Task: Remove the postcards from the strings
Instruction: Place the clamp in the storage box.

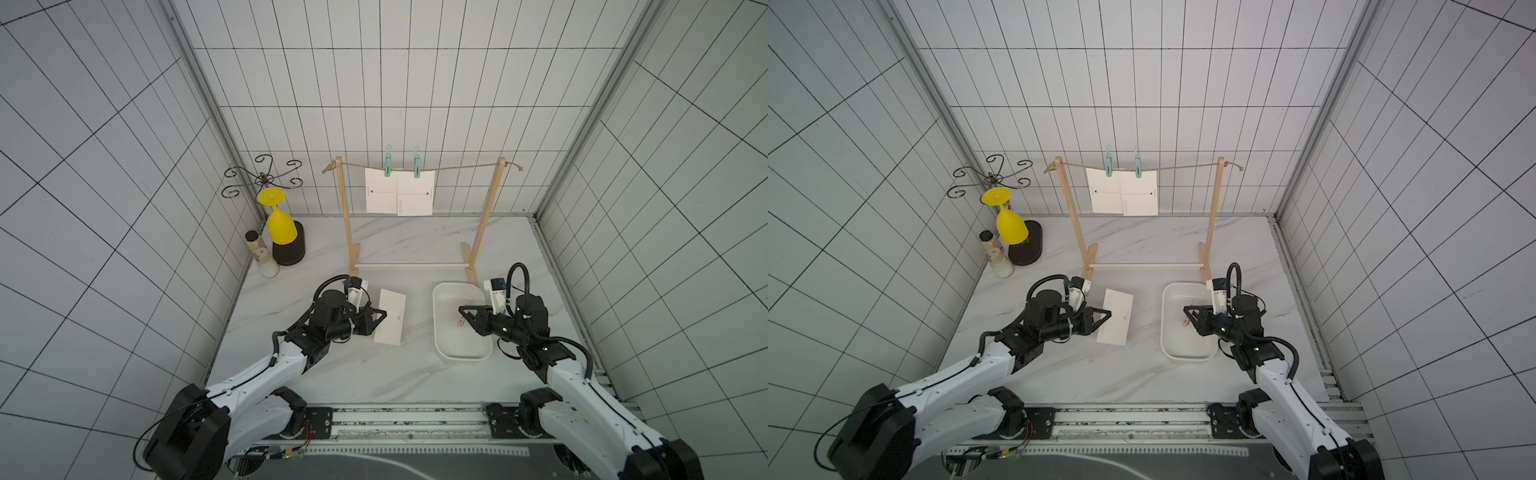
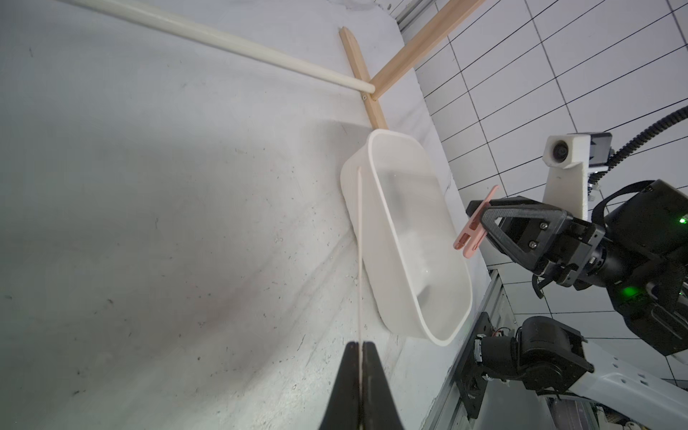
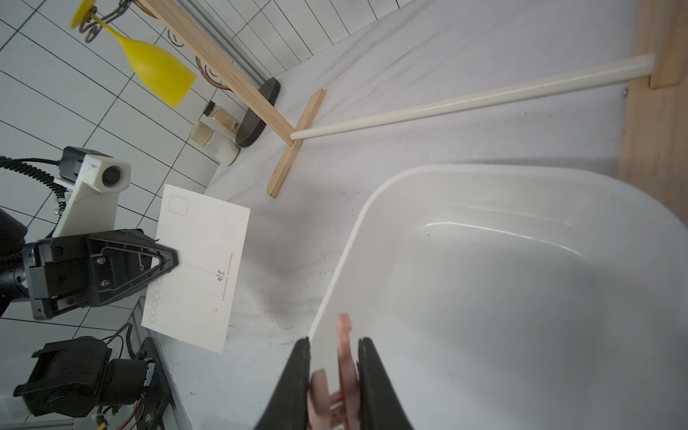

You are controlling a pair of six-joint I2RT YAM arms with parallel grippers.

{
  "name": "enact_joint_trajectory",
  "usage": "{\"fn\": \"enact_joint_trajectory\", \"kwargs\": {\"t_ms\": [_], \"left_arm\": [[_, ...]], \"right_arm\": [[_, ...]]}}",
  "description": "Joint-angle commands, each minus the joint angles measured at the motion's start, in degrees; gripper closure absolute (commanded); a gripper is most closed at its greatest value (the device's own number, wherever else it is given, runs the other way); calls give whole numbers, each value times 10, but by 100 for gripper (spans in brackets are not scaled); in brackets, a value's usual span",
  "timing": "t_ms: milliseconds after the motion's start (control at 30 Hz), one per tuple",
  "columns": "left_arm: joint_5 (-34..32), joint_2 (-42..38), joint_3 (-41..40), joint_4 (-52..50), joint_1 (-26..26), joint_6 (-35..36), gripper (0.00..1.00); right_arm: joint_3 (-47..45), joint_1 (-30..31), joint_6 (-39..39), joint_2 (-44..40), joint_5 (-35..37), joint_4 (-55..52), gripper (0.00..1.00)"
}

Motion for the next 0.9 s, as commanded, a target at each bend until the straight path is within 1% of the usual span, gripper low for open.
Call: {"fn": "enact_joint_trajectory", "kwargs": {"t_ms": [0,67,167,233,267,300,333,400,433,533,600,633,733,867], "left_arm": [[0,18,-17,37,-8,-27,94],[-2,32,-26,58,-9,-37,92],[1,49,-33,76,-11,-46,89],[-4,52,-35,76,-12,-46,81],[-7,52,-36,76,-12,-46,79],[-11,52,-37,76,-12,-47,77],[-15,51,-37,75,-12,-48,75],[-22,47,-36,70,-11,-47,73],[-28,44,-33,61,-11,-46,72],[-45,30,-25,32,-11,-32,70],[-58,19,-19,17,-10,-25,70],[-64,13,-15,12,-10,-21,70],[-75,4,3,-4,-9,-9,69],[-88,-10,45,-28,-9,18,68]], "right_arm": [[-24,8,8,19,26,-7,100],[-28,10,9,33,34,-8,100],[-27,12,1,52,35,-10,93],[-23,13,-1,61,42,-14,80],[-22,14,-1,64,48,-15,78],[-21,14,0,67,52,-16,72],[-20,14,3,69,57,-16,62],[-18,14,6,70,61,-17,58],[-17,14,6,70,63,-18,54],[-8,14,5,63,70,-27,49],[1,14,4,59,79,-32,43],[7,14,1,58,84,-34,42],[33,14,-8,58,91,-51,41],[78,14,-27,49,82,-66,40]]}}
